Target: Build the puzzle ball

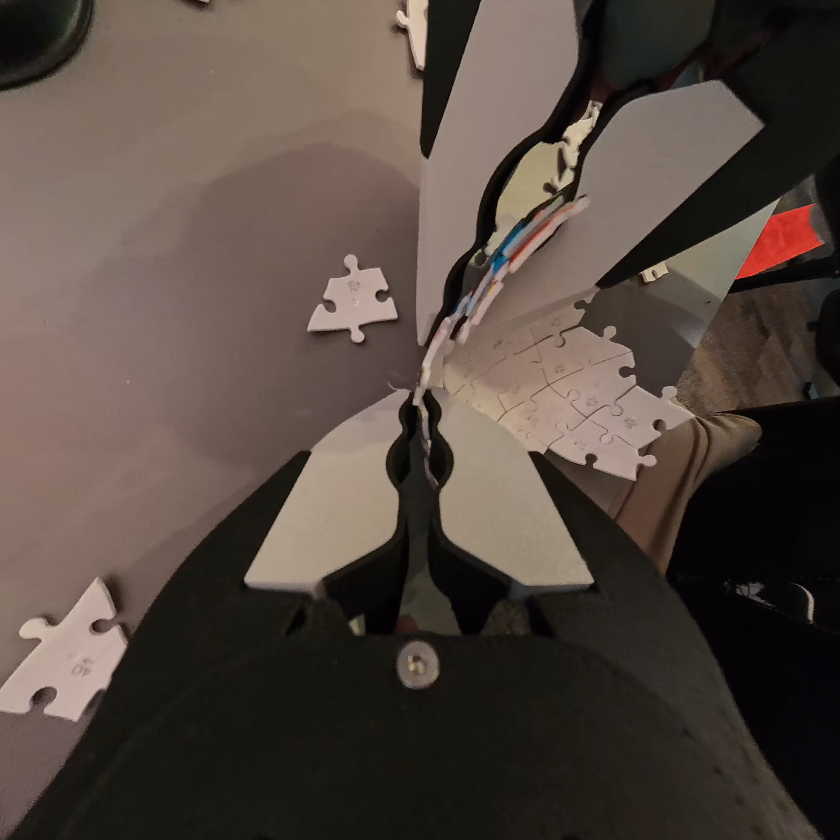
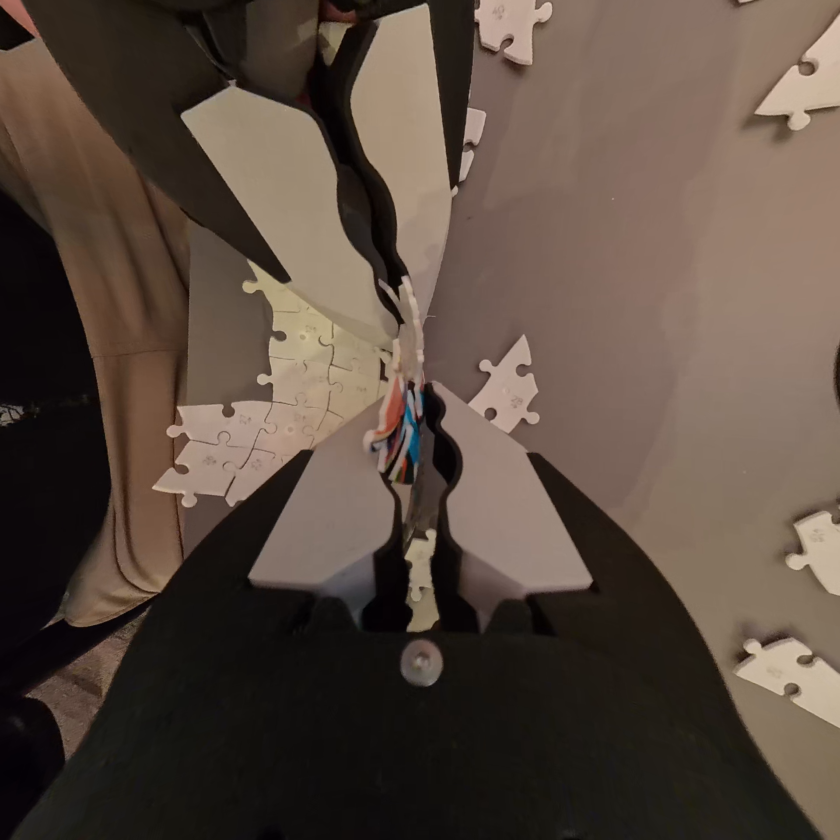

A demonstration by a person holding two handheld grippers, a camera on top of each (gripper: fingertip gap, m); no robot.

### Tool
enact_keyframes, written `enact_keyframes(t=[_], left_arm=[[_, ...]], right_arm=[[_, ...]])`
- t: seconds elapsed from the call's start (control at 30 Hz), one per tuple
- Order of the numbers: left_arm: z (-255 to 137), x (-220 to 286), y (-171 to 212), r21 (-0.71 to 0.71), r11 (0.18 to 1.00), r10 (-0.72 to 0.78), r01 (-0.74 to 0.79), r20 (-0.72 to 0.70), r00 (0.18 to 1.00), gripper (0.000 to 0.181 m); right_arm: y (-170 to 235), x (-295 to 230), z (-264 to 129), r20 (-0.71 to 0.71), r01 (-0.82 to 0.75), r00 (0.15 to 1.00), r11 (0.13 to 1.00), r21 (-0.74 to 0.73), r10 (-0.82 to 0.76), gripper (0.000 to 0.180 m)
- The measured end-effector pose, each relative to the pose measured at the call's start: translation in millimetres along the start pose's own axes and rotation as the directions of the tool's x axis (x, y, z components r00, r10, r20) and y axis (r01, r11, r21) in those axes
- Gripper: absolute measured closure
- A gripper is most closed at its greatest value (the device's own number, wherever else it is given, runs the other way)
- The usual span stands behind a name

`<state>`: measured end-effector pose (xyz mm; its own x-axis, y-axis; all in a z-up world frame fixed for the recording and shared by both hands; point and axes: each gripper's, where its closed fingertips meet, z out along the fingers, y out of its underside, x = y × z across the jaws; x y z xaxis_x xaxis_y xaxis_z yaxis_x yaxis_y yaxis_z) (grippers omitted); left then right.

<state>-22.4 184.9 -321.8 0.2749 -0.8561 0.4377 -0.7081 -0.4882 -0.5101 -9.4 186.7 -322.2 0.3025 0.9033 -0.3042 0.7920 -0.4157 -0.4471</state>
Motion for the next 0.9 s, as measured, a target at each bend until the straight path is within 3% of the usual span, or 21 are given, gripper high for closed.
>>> enact_keyframes(t=[0.9], left_arm=[[-5.9,1.9,42.0,-0.122,0.991,-0.07,0.064,-0.05,0.996,0.172]], right_arm=[[-8.0,-25.0,34.0,0.053,-0.142,0.988,0.99,-0.013,0.142,0.176]])
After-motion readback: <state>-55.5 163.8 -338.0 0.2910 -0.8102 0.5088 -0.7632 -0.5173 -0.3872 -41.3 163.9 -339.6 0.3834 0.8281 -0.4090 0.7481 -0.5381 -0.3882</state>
